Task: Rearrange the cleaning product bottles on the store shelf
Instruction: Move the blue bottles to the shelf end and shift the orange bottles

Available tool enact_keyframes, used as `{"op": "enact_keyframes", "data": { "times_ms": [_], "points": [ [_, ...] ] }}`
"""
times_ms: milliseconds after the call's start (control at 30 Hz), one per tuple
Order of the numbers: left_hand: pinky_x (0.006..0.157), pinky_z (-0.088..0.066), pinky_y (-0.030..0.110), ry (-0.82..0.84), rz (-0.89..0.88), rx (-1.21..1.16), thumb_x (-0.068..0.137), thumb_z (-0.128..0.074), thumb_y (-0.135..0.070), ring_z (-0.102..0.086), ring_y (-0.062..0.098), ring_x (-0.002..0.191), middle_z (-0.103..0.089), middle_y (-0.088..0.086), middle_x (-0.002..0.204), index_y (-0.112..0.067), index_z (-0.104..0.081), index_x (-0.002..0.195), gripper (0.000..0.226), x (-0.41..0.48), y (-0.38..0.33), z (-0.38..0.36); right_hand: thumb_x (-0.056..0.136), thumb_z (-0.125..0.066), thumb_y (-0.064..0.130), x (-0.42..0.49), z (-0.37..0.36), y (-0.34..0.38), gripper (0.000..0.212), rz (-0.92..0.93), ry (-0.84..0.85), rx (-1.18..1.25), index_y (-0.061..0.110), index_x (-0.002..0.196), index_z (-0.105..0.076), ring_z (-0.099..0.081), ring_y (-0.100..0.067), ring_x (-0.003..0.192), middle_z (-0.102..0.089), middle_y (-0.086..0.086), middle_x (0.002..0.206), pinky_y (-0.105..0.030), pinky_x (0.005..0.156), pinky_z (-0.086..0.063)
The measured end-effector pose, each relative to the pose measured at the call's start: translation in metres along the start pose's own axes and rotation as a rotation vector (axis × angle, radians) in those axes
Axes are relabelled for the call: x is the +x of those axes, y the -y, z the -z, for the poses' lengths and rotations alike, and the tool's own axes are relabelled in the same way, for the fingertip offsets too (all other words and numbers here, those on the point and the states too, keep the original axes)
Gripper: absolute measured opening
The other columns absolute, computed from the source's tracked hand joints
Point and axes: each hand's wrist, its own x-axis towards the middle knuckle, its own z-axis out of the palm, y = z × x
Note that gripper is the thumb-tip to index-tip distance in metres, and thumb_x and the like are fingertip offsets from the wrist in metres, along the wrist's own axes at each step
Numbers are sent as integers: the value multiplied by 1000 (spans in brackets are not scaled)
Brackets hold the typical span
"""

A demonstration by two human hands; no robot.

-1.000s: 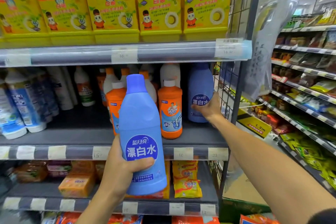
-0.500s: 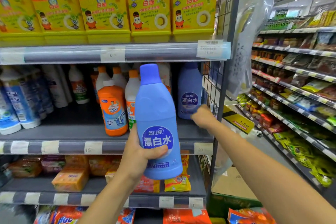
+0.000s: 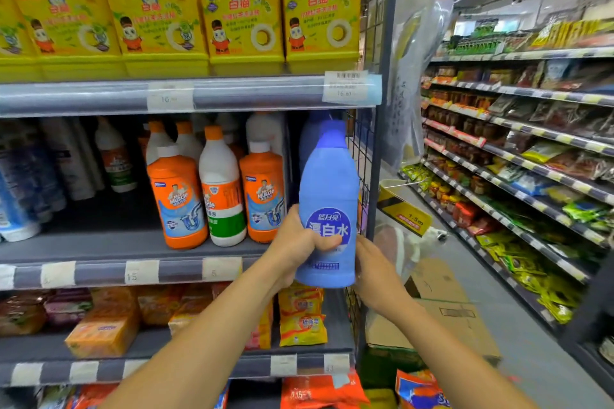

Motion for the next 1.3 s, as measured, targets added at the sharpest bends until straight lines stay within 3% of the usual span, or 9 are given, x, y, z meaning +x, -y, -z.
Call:
{"op": "enact_keyframes", "data": {
  "times_ms": [200, 267, 333, 467, 600, 833, 967, 1167, 1300],
  "points": [
    [60, -58, 34, -40, 75, -74, 64, -81, 5, -74, 24, 78, -77, 8, 90, -15, -69, 96, 40, 16, 3, 1, 89, -63, 38, -5, -11, 5, 42, -28, -110, 100, 35, 128, -47, -44, 13, 110, -51, 18, 122, -7, 85, -39],
    [59, -58, 32, -68, 48, -56, 63, -82, 5, -74, 21, 76, -77, 5, 87, -15, -68, 97, 42, 28, -2, 3, 87, -66, 25, -4, -13, 2, 48, -55, -112, 77, 32, 130, -47, -43, 10, 115, -50, 16, 125, -19, 93, -45],
    [62, -58, 33, -104, 29, -43, 62, -84, 3, -73, 21, 79, -77, 3, 89, -16, -66, 98, 45, 41, -6, 2, 84, -67, 18, -4, -15, -1, 57, -108, -106, 42, 26, 136, -45, -41, -2, 125, -47, 11, 136, -27, 103, -40],
    [68, -59, 36, -189, 41, -93, 60, -86, 2, -71, 24, 88, -74, 9, 100, -7, -59, 112, 60, 64, -5, -1, 83, -71, 20, -6, -19, -4, 51, -120, -136, -4, 23, 130, -51, -41, -8, 128, -47, 9, 137, -18, 102, -30],
    [62, -52, 24, -237, 34, 40, 57, -87, 4, -65, 13, 84, -70, 3, 99, -11, -57, 112, 65, 82, 1, 2, 84, -72, 19, -5, -19, -5, 50, -157, -131, -35, 22, 130, -54, -33, -8, 136, -45, 5, 144, -17, 108, -20],
    [71, -51, 25, -224, 14, 60, 58, -87, 2, -63, 18, 97, -67, 2, 108, -16, -54, 119, 72, 100, 17, 8, 84, -70, 22, -4, -21, -5, 50, -176, -127, -48, 23, 131, -54, -33, -8, 137, -45, 5, 144, -19, 109, -19],
    [66, -49, 21, -227, 12, 103, 56, -90, -4, -62, 9, 90, -66, -2, 103, -19, -54, 118, 73, 102, 23, 9, 84, -70, 22, -4, -20, -3, 51, -185, -129, -51, 24, 132, -53, -32, -8, 137, -44, 5, 145, -21, 109, -20],
    [73, -51, 25, -265, 19, 144, 57, -91, -11, -63, 15, 98, -67, 0, 108, -17, -54, 121, 74, 100, 28, 7, 82, -73, 27, -3, -21, 0, 58, -191, -115, -58, 23, 134, -49, -29, -9, 140, -43, 5, 146, -29, 113, -24],
    [70, -49, 23, -285, 38, 180, 59, -91, -13, -62, 10, 90, -68, 3, 109, -16, -56, 115, 66, 94, 30, 5, 80, -74, 30, -4, -18, 2, 58, -196, -109, -42, 24, 133, -50, -32, -10, 138, -44, 5, 145, -33, 113, -28]
  ]
}}
